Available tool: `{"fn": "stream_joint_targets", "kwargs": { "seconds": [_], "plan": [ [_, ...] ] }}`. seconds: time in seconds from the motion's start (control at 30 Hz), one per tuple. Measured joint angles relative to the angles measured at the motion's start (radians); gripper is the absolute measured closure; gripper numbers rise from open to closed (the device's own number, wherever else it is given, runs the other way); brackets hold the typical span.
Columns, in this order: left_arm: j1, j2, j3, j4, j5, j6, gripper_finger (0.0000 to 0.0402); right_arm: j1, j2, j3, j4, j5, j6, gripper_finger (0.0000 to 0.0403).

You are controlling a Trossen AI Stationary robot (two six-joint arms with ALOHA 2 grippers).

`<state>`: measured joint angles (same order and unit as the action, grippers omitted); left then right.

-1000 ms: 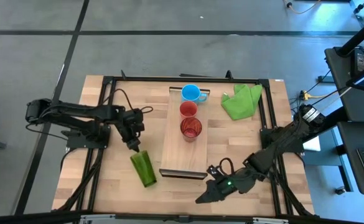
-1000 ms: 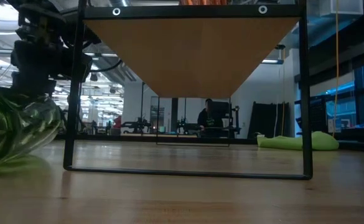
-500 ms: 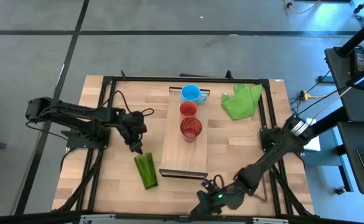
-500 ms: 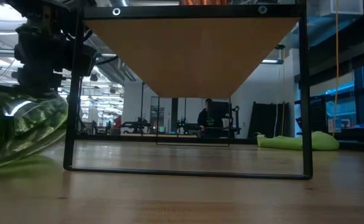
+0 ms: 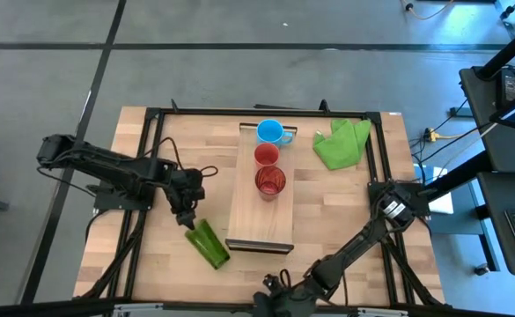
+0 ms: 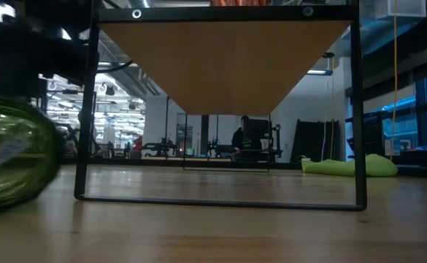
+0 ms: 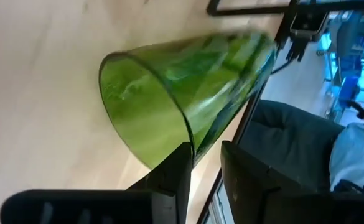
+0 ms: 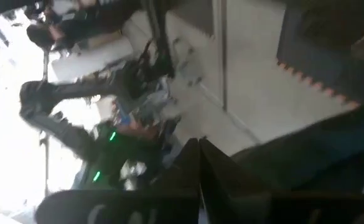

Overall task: Stack small to large cups/mugs on shelf
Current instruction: Put the green cup on the shelf

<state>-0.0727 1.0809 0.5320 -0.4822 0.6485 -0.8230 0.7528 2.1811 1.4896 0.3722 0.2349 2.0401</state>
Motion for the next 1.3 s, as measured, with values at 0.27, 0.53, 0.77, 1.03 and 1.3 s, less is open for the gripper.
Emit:
{"fn": "stream_joint_targets", "kwargs": {
  "seconds": [0.27,0.53,0.77,1.03,1.3],
  "plan": [
    [-0.092,0.0,0.0,0.006,-0.03,-0.071,0.0319,-0.028,0.002,-0.037,-0.179,0.186,-0.093,0.0401],
    [-0.162,0.0,0.0,0.074,-0.077,-0.151,0.0319,-0.079,0.01,-0.037,-0.18,0.243,-0.181,0.0401],
    [-0.219,-0.001,0.001,0.114,-0.1,-0.191,0.0319,-0.084,0.103,0.045,-0.182,0.231,-0.118,0.0401],
    [-0.29,-0.001,0.001,0.115,-0.123,-0.217,0.0319,-0.094,0.227,0.187,-0.192,0.271,-0.104,0.0401],
    [-0.345,-0.001,0.001,0.148,-0.207,-0.215,0.0319,-0.109,0.224,0.193,-0.304,0.35,-0.098,0.0401]
  ]
}}
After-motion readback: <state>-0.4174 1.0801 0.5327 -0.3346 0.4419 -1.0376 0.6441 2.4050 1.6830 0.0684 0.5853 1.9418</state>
